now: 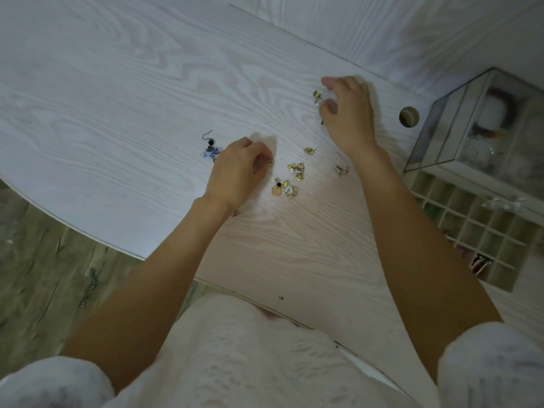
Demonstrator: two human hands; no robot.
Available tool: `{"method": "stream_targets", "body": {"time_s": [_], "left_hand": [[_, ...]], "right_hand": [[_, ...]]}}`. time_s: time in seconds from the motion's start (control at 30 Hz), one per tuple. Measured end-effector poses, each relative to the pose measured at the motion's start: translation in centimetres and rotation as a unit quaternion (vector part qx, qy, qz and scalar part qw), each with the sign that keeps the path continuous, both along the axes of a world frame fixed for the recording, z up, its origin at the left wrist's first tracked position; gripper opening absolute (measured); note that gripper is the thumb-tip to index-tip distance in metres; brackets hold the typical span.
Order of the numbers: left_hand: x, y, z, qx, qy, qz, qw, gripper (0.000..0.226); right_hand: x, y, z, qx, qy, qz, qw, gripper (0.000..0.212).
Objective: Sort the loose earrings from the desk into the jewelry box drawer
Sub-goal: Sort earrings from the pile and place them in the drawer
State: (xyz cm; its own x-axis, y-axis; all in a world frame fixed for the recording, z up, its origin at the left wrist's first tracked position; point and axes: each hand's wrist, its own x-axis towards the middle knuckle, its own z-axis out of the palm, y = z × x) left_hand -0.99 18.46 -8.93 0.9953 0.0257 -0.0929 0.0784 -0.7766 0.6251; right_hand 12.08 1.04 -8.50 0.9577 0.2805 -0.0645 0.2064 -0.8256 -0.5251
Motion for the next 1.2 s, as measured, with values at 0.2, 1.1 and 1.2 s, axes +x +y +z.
{"method": "stream_targets", "body": {"time_s": [0.2, 1.1, 1.2], "left_hand": [[-0.3, -0.1, -0.1, -0.009, -0.004, 0.022, 1.000, 0.015], [-3.0, -0.3, 0.0, 0.008, -0.011, 0.013, 1.000, 0.010], [-3.4, -0.2, -0.1, 0.010, -0.012, 0.013, 1.000, 0.011]], "right_hand": [[-2.3, -0.5, -0.3, 0.030, 0.023, 0.071, 0.997, 0.029], [-13.5, -4.1, 0.8, 0.095, -0.025, -0.055, 0.994, 0.037], [-14.5, -5.2, 1.2, 0.073, -0.031, -0.104, 0.991, 0.035]]}}
